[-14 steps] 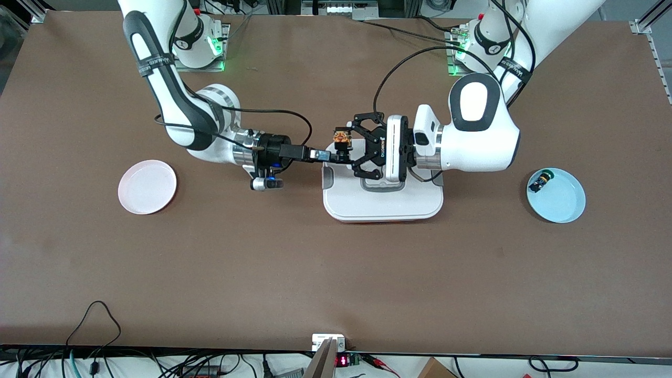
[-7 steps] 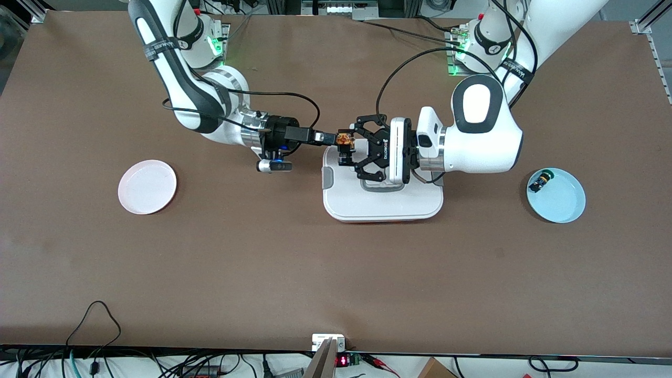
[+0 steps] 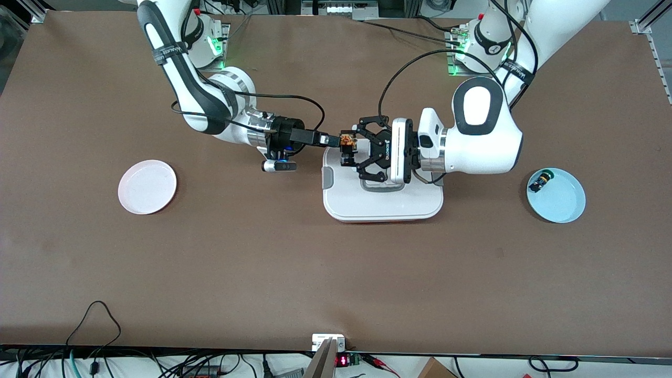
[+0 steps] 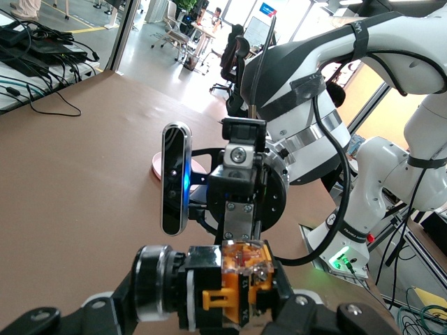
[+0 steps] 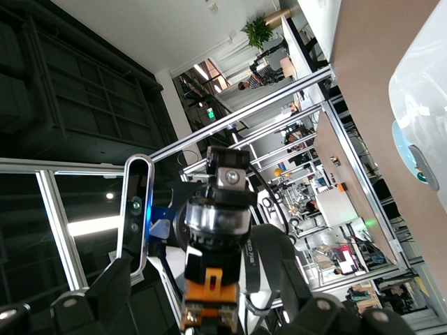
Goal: Transfer orange switch to right arm and place
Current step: 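Close the right gripper on the orange switch beside the left gripper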
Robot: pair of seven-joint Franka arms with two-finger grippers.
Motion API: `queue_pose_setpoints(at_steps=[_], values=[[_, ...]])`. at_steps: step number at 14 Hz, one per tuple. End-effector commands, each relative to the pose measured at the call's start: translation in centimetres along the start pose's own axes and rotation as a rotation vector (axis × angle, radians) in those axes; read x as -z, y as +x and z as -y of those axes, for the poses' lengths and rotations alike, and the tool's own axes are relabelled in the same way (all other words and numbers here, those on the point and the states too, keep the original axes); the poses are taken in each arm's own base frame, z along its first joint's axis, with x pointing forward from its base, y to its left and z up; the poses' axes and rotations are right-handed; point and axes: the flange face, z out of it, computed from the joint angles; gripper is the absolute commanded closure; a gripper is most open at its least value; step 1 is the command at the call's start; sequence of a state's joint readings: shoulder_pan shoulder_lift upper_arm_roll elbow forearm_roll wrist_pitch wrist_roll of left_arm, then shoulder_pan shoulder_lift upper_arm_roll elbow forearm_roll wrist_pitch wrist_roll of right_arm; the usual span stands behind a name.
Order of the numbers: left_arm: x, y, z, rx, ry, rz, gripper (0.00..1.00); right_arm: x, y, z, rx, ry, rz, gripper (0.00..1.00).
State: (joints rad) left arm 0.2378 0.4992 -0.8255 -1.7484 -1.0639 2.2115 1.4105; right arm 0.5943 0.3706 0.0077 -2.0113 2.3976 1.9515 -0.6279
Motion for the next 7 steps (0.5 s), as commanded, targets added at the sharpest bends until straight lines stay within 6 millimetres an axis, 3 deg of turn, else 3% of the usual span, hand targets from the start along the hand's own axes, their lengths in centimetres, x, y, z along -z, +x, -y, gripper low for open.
queue_pose_setpoints(at_steps=[1,7], values=[[0.18,0.04,-0.55,-0.017,-0.009,-0.023,1.0,-0.78,0.17,0.21,0.012,0.017,-0.014,0.06],[0.22,0.11,-0.55,-0.018,-0.009,-0.024,1.0,-0.44,0.87,-0.15,0.013,0.014,-0.025,0.06]])
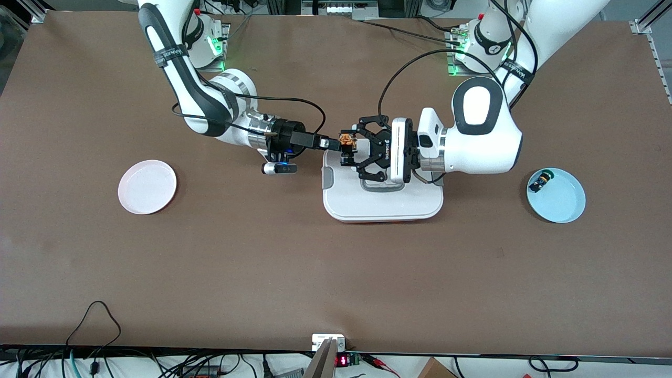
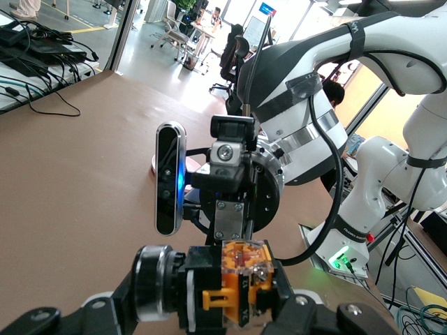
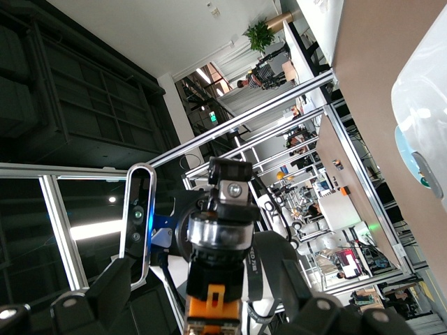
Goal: Transfer orange switch to right arm and place
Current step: 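Close the right gripper on the orange switch beside the left gripper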
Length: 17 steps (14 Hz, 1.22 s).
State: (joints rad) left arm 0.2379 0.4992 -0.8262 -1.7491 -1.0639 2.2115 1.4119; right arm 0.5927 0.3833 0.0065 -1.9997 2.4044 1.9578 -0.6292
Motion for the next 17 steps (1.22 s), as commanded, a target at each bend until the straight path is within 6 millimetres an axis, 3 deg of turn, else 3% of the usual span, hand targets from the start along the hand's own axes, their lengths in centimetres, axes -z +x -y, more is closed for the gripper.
queue_pose_setpoints(at_steps=[1,9,17], values=[[0.2,0.1,-0.5,-0.015,-0.009,-0.025,1.0,-0.6,0.2,-0.1,0.013,0.011,-0.01,0.06],[0.2,0.2,-0.5,-0.018,-0.006,-0.026,1.0,-1.0,0.0,0.2,0.017,0.016,-0.006,0.14],[0.2,0.2,-0.5,-0.014,-0.007,-0.028,1.0,-1.5,-0.3,-0.3,0.041,0.015,0.001,0.4]])
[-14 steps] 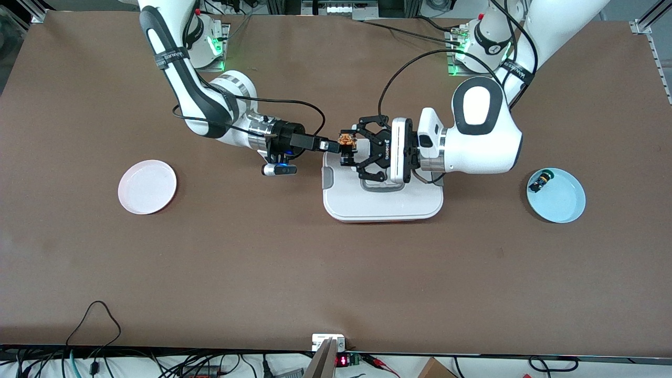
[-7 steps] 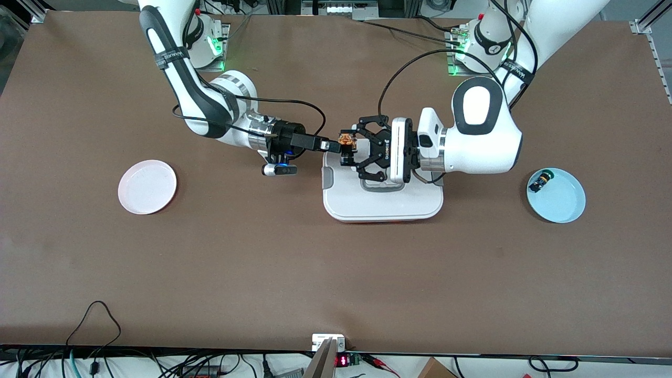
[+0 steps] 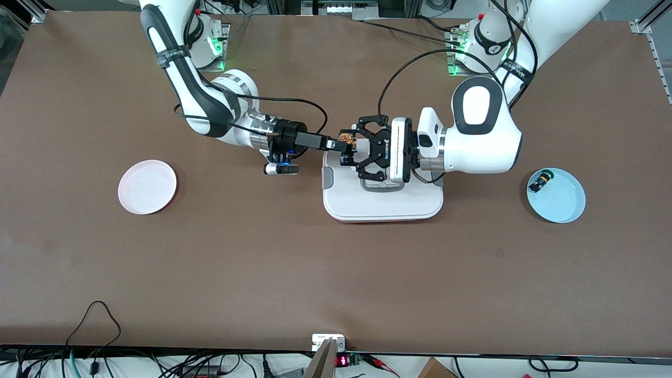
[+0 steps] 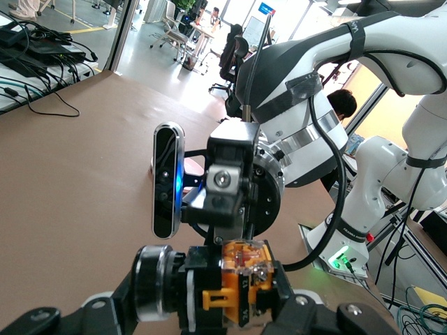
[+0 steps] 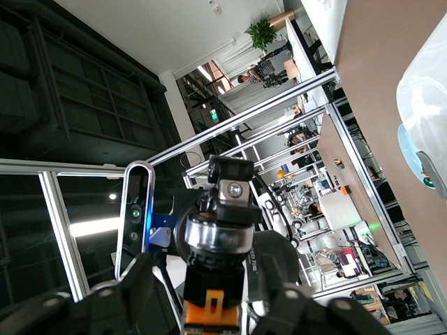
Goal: Transfer orange switch to right arm and place
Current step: 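Close the right gripper on the orange switch beside the left gripper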
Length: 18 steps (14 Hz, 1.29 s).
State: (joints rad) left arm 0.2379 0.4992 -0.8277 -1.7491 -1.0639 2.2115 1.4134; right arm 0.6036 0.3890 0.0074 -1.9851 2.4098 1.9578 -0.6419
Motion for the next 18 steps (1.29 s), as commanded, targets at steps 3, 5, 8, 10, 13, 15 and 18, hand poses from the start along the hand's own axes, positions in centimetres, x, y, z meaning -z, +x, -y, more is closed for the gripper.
queue_pose_setpoints(at_steps=[3,5,8,10,13,15,18], values=[[0.27,0.13,-0.43,-0.013,-0.005,-0.026,1.0,-0.91,0.18,-0.44,0.033,0.009,-0.009,0.46],[0.25,0.24,-0.48,-0.014,-0.006,-0.029,1.0,-0.94,0.14,-0.36,0.034,0.01,-0.008,0.48],[0.2,0.17,-0.43,-0.012,-0.007,-0.028,1.0,-0.91,0.18,-0.44,0.033,0.009,-0.009,0.54],[0.24,0.24,-0.43,-0.013,-0.006,-0.029,1.0,-0.91,0.18,-0.44,0.036,0.009,-0.009,0.65],[0.21,0.34,-0.48,-0.012,-0.007,-0.03,1.0,-0.91,0.18,-0.44,0.036,0.009,-0.009,0.95],[0.16,0.42,-0.53,-0.011,-0.008,-0.03,1.0,-0.86,0.24,-0.41,0.037,0.009,-0.01,1.0],[0.05,0.38,-0.53,-0.005,-0.01,-0.03,0.99,-0.94,0.31,-0.16,0.04,0.012,-0.009,1.0]])
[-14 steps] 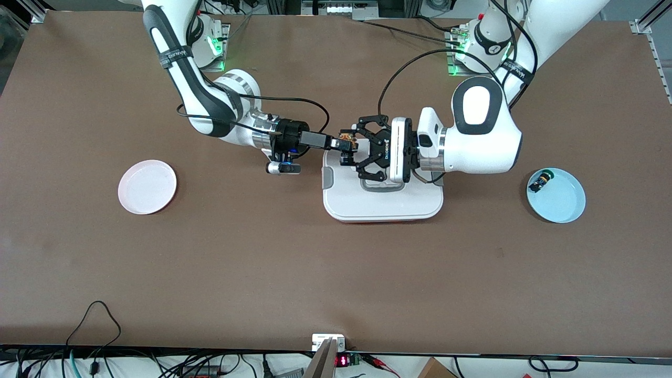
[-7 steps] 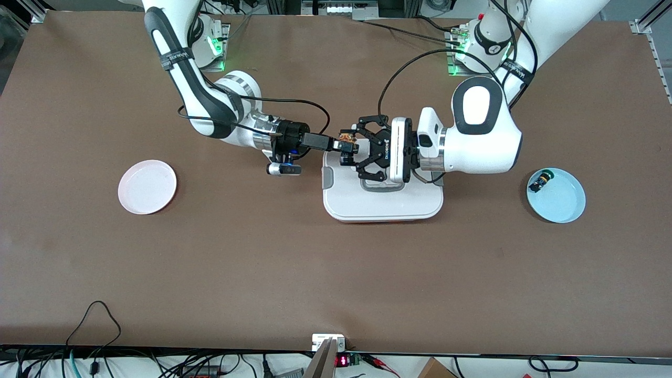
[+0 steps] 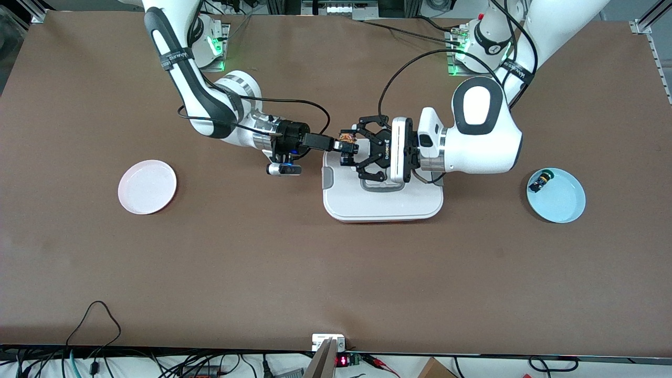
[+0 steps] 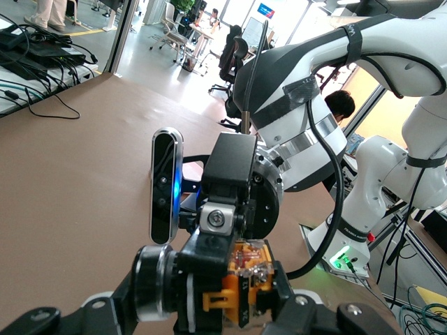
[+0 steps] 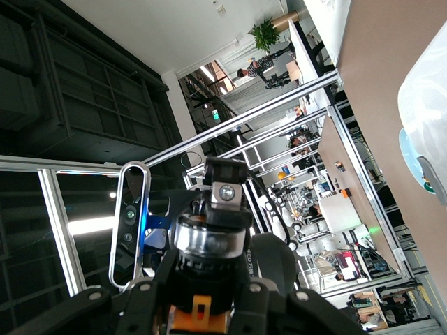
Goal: Transfer orange switch to right arm and place
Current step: 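Close the right gripper on the orange switch beside the left gripper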
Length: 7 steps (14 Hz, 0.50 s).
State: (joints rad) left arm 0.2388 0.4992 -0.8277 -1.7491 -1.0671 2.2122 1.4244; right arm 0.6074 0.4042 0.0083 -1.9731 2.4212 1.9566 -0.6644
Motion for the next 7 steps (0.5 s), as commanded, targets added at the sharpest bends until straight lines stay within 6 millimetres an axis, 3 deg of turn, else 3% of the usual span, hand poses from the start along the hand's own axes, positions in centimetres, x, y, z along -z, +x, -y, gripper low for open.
queue_pose_setpoints(at_steps=[1,2,3,7], values=[[-0.19,0.41,-0.66,0.003,-0.013,-0.027,0.86,-0.57,0.17,0.3,0.026,0.007,-0.007,1.0],[-0.29,0.42,-0.72,-0.006,-0.016,-0.026,0.12,-0.51,0.24,0.35,0.027,0.008,-0.009,1.0],[-0.35,0.51,-0.77,-0.007,-0.017,-0.027,0.0,-0.46,0.3,0.38,0.028,0.007,-0.009,1.0],[-0.25,0.54,-0.82,-0.009,-0.027,-0.028,0.0,-0.34,0.51,0.58,0.029,0.01,-0.013,1.0]])
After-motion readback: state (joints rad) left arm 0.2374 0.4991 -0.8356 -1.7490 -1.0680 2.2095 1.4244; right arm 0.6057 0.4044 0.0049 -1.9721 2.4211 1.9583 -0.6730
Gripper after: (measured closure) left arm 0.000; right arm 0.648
